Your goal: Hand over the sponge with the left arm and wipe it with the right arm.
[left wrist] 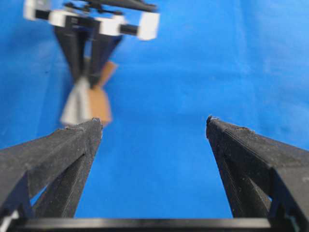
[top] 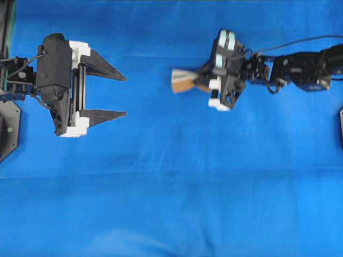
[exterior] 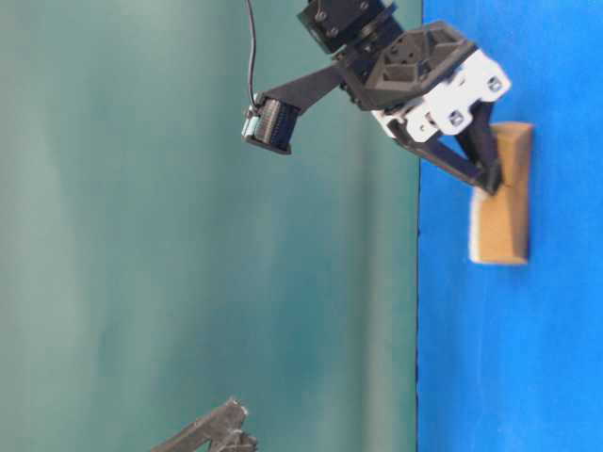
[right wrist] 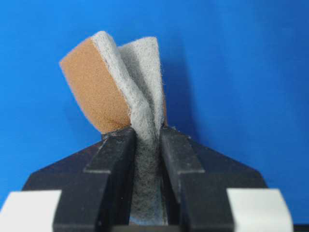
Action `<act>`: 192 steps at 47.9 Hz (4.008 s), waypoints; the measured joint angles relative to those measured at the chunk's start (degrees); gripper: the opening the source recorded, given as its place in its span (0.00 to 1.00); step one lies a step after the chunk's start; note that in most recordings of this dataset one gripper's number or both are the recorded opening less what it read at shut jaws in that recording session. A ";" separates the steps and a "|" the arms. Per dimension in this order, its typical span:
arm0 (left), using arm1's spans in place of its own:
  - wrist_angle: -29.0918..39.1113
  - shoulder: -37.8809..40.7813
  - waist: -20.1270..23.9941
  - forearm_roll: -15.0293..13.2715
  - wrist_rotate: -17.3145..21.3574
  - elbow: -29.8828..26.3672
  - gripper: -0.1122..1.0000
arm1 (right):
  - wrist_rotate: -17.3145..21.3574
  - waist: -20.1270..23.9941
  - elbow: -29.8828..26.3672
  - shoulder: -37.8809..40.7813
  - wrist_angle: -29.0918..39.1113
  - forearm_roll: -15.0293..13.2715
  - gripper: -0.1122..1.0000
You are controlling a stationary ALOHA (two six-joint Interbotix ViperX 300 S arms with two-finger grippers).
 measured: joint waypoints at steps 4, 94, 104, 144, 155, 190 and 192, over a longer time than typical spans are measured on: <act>0.00 0.00 -0.09 0.09 0.00 0.00 0.91 | -0.79 -1.85 -0.44 0.00 0.09 -0.09 0.31; 0.09 0.62 -0.09 0.09 -0.26 0.00 0.91 | -2.02 -2.37 -1.05 -1.14 4.48 -0.62 0.29; 0.00 0.79 -0.09 0.00 -0.26 0.00 0.91 | -2.46 -3.43 -1.41 -1.14 4.48 -0.62 0.29; 0.00 0.79 -0.09 0.09 -0.09 0.00 0.91 | 7.47 25.05 -0.44 -1.93 6.59 1.93 0.29; 0.00 0.79 -0.09 0.00 0.00 0.00 0.91 | 6.59 23.12 -0.53 -2.02 6.86 1.49 0.29; 0.00 0.79 -0.09 0.00 -0.09 0.00 0.91 | 4.39 8.70 -0.44 -2.29 7.12 -3.08 0.29; 0.00 0.79 0.00 0.00 -0.09 -0.09 0.91 | 4.39 8.96 -0.44 -2.29 7.12 -3.08 0.29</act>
